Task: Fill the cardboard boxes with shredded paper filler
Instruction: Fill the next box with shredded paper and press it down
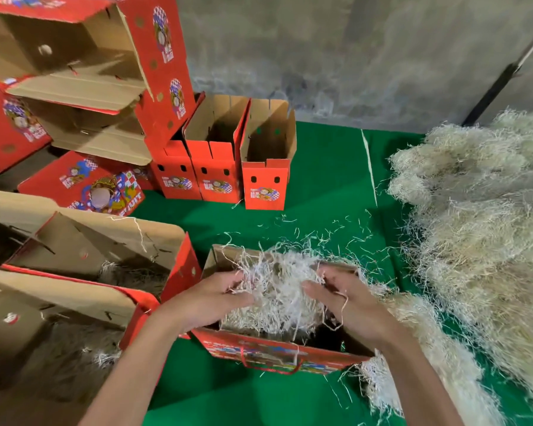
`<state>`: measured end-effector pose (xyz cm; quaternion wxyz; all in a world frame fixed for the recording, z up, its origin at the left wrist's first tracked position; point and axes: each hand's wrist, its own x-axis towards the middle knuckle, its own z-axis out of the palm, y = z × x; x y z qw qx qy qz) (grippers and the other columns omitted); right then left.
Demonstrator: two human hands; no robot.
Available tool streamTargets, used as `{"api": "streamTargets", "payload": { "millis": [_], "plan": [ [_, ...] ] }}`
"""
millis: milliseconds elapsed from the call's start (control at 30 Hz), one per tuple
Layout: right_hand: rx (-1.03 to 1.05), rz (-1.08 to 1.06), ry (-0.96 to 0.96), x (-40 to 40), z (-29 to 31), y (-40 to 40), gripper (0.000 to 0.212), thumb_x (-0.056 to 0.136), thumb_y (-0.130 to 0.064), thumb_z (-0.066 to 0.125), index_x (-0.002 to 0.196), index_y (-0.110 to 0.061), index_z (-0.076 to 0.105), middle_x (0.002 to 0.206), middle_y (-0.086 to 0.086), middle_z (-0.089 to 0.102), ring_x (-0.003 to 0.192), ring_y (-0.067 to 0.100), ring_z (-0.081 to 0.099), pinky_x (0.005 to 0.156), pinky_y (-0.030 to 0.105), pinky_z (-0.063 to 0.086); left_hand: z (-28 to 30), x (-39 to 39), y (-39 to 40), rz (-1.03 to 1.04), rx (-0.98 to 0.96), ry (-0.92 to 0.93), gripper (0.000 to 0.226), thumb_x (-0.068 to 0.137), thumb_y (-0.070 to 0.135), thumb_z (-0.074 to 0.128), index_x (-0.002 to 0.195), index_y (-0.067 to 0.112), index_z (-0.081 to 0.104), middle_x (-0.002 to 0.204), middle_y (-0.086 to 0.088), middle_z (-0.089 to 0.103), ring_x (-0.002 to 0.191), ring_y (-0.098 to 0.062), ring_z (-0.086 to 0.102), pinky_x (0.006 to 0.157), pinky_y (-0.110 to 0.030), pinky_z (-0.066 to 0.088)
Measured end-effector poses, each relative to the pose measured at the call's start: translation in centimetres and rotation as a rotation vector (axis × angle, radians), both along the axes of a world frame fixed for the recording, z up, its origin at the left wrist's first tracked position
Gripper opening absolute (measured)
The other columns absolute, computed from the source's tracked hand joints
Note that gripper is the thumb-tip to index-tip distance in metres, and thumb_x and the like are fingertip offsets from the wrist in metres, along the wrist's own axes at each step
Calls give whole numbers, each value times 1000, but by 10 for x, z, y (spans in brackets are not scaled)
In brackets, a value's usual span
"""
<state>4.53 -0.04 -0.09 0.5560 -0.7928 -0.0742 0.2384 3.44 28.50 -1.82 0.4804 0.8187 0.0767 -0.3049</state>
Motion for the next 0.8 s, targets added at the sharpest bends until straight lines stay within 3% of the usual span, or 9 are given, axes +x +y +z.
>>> {"api": "streamTargets", "payload": {
  "millis": [100, 167, 267, 333, 467, 567, 667, 733, 800],
  "plan": [
    [-207, 3, 92, -2, -7, 3, 21, 101, -49, 50, 108, -30, 54, 123, 0, 58, 102, 2, 57, 74, 10, 46, -1, 1, -3, -114, 85, 34, 115, 69, 67, 71, 158, 39, 5, 166, 10, 9, 149, -10, 17, 122, -38, 22],
    [-248, -47, 53, -1, -12, 6, 13, 104, -43, 47, 107, -31, 52, 113, 11, 64, 92, 13, 64, 71, 20, 52, 2, 3, -6, -106, 126, -1, 112, 74, 62, 72, 159, 36, 4, 167, 5, 10, 150, -15, 21, 122, -42, 23],
    [-259, -80, 12, 0, -12, 8, 23, 101, -43, 53, 119, -30, 53, 114, -3, 63, 104, 12, 61, 72, 20, 42, 3, 5, -4, -123, 253, -43, 93, 86, 54, 69, 159, 29, 16, 165, 1, 19, 147, -17, 29, 119, -43, 29],
    [-266, -96, 10, 1, -14, 7, 37, 97, -40, 62, 130, -27, 54, 121, -12, 60, 113, 5, 55, 89, 20, 38, 4, 7, -3, -165, 306, -21, 76, 89, 49, 68, 154, 32, 31, 162, 1, 29, 143, -18, 37, 116, -42, 34],
    [-251, -78, 13, 6, -9, 9, 34, 88, -34, 75, 119, -29, 63, 115, -18, 61, 113, 4, 58, 87, 18, 36, 16, 17, -16, -266, 326, -15, 55, 94, 34, 67, 144, 37, 43, 152, 5, 42, 130, -16, 49, 107, -40, 42],
    [-334, 11, 66, 12, -4, 16, 29, 88, -26, 75, 115, -31, 64, 114, -10, 64, 106, 14, 65, 88, 29, 46, 23, 28, -31, -378, 393, -9, 57, 93, 25, 68, 144, 35, 44, 150, 3, 45, 129, -19, 49, 110, -43, 40],
    [-538, 222, 68, 21, -1, 24, 20, 92, -15, 68, 106, -29, 64, 91, 0, 68, 77, 16, 68, 69, 30, 54, 20, 49, -44, -538, 539, 57, 62, 90, 24, 70, 145, 29, 42, 146, 0, 48, 121, -22, 52, 95, -38, 45],
    [-720, 376, 11, 31, -6, 34, 12, 96, -12, 60, 99, -23, 64, 90, 3, 66, 79, 18, 66, 70, 34, 54, 13, 59, -53, -654, 588, 112, 42, 89, 21, 70, 126, 25, 52, 125, -3, 58, 101, -19, 57, 78, -35, 46],
    [-804, 481, -15, 41, -16, 48, 16, 96, -8, 52, 91, -19, 63, 90, 6, 66, 82, 23, 66, 70, 36, 55, -3, 62, -59, -760, 607, 119, 31, 91, 12, 63, 121, 18, 55, 111, -3, 61, 96, -20, 59, 82, -36, 51]
  ]
}}
